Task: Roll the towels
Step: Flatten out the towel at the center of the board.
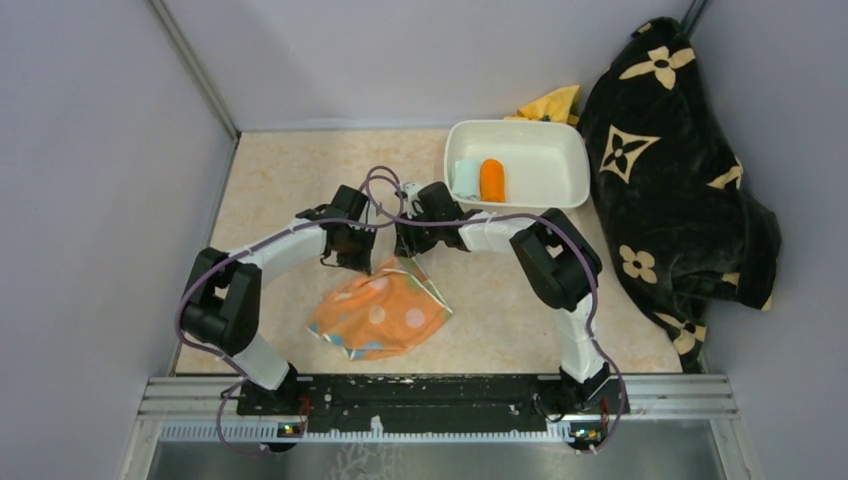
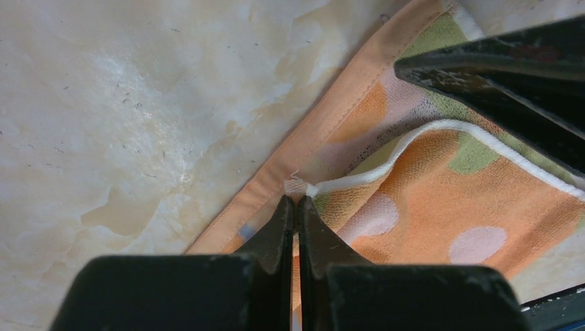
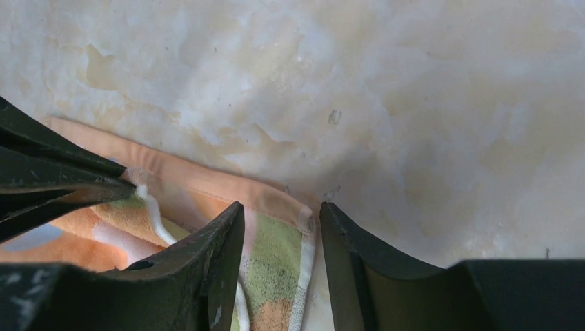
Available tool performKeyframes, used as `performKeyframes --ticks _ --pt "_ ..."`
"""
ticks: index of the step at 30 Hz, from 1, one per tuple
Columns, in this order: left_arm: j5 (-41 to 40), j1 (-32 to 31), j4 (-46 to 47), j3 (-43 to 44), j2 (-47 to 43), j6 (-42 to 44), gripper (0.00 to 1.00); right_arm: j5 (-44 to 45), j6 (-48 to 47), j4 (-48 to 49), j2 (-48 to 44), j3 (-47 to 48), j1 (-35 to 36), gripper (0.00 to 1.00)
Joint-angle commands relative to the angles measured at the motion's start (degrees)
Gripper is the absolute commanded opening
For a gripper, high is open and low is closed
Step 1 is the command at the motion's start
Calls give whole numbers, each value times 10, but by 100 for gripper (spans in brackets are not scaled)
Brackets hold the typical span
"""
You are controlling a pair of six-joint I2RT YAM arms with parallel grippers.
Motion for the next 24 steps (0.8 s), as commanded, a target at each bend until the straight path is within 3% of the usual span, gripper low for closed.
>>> performKeyframes --ticks 1,6,10,16,24 --pt "8 -2 10 -8 -31 -8 0 -26 -19 13 33 21 2 43" --pt "0 -3 4 -11 -56 -13 0 -16 -34 -9 25 16 2 26" --pt "-21 -1 -9 -3 -94 -18 0 7 -41 -31 -31 -10 -15 2" --pt "-67 15 -35 36 -172 -11 0 74 -13 -97 -166 -50 -75 0" --pt "-180 49 4 106 -247 36 0 187 38 -286 -369 -28 -198 0"
